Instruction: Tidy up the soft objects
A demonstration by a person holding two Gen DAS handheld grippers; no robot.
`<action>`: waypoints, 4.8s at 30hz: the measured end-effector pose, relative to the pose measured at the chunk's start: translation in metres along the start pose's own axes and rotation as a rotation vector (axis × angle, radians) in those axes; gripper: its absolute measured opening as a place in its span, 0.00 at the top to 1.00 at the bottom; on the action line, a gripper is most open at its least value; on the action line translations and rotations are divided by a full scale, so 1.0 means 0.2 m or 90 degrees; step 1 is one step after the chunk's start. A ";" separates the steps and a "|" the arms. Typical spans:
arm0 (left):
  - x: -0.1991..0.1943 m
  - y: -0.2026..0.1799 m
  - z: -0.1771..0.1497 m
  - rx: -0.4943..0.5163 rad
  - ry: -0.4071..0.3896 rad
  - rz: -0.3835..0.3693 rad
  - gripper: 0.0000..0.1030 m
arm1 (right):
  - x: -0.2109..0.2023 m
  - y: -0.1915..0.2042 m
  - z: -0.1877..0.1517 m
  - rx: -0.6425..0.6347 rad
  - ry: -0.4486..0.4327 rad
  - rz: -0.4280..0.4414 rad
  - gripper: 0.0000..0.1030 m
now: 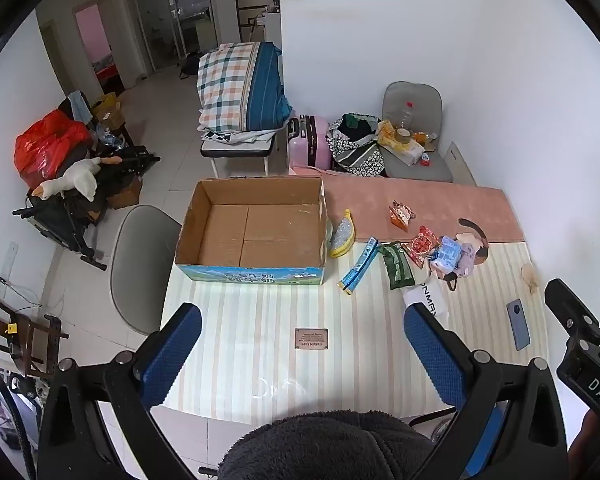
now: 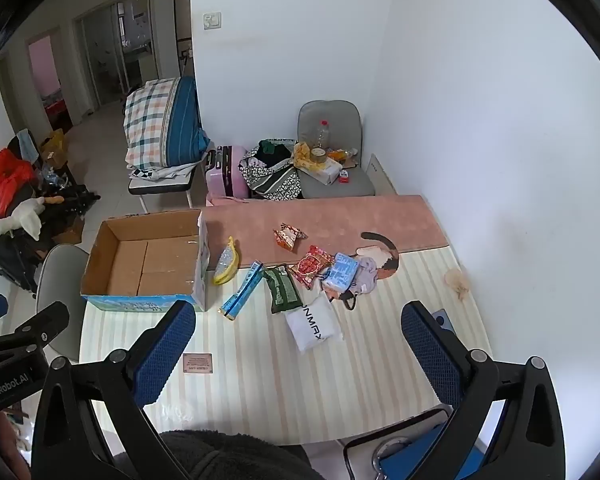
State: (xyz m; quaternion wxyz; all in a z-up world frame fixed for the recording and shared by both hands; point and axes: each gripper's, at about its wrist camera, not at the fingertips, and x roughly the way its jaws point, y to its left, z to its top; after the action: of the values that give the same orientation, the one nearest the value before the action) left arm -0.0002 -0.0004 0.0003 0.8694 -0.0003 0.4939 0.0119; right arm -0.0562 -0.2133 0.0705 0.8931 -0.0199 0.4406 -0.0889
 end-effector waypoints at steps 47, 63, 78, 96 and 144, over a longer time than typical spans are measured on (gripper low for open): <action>0.00 -0.07 0.07 -0.017 -0.008 -0.024 0.00 | 0.01 -0.07 0.07 -0.004 -0.017 -0.003 0.00; 0.01 -0.05 0.10 -0.018 -0.009 -0.023 0.00 | 0.02 -0.01 0.08 -0.009 -0.019 -0.003 0.00; 0.01 -0.03 0.10 -0.018 -0.012 -0.022 0.00 | 0.03 0.00 0.08 -0.009 -0.019 -0.002 0.00; 0.05 0.04 0.13 -0.029 -0.009 -0.027 0.00 | 0.06 0.06 0.10 -0.012 -0.014 0.002 0.00; 2.62 -1.22 0.17 0.109 0.553 -0.130 0.38 | 2.79 -0.75 -0.83 0.265 0.539 0.049 0.26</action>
State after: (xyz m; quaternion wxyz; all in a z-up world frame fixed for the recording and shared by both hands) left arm 0.3030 -0.2328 -0.4355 0.5753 0.0175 0.8095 -0.1161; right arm 0.1244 -0.4518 -0.4519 0.6225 0.2136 0.7393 -0.1424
